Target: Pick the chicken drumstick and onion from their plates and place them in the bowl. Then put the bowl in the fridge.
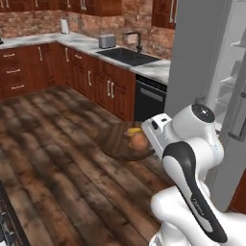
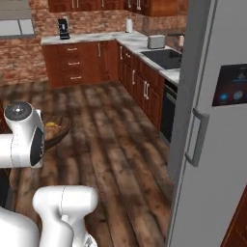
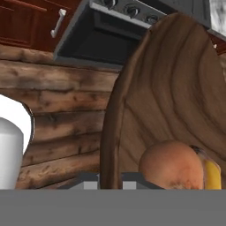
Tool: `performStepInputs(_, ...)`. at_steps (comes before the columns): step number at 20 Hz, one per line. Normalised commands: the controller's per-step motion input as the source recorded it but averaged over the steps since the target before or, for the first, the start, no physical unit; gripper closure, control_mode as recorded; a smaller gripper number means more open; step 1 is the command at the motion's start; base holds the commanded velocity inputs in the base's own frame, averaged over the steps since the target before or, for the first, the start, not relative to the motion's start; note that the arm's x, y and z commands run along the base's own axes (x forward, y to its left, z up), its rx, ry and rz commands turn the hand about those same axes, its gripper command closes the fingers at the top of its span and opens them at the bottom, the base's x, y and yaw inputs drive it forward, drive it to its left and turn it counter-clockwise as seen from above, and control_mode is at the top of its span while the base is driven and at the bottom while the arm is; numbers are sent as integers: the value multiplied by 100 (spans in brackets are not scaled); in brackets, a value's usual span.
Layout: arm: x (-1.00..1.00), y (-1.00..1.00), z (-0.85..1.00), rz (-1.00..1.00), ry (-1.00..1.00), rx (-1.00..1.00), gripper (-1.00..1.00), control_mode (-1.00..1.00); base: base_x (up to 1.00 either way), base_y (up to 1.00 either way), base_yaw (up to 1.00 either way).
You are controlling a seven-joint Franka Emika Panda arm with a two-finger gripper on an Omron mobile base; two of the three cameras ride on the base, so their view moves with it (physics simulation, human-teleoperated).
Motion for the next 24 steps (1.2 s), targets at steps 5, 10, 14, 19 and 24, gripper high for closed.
performStepInputs(5, 0, 0, 0, 0, 0, 0, 100, 100, 61, 29, -39)
performStepInputs(10, 0, 0, 0, 0, 0, 0, 100, 100, 52, 31, -49)
performStepInputs(14, 0, 0, 0, 0, 0, 0, 100, 100, 44, 31, -58)
performStepInputs(19, 0, 0, 0, 0, 0, 0, 100, 100, 38, 30, -63)
performStepInputs(24, 0, 0, 0, 0, 0, 0, 100, 100, 41, 31, -63)
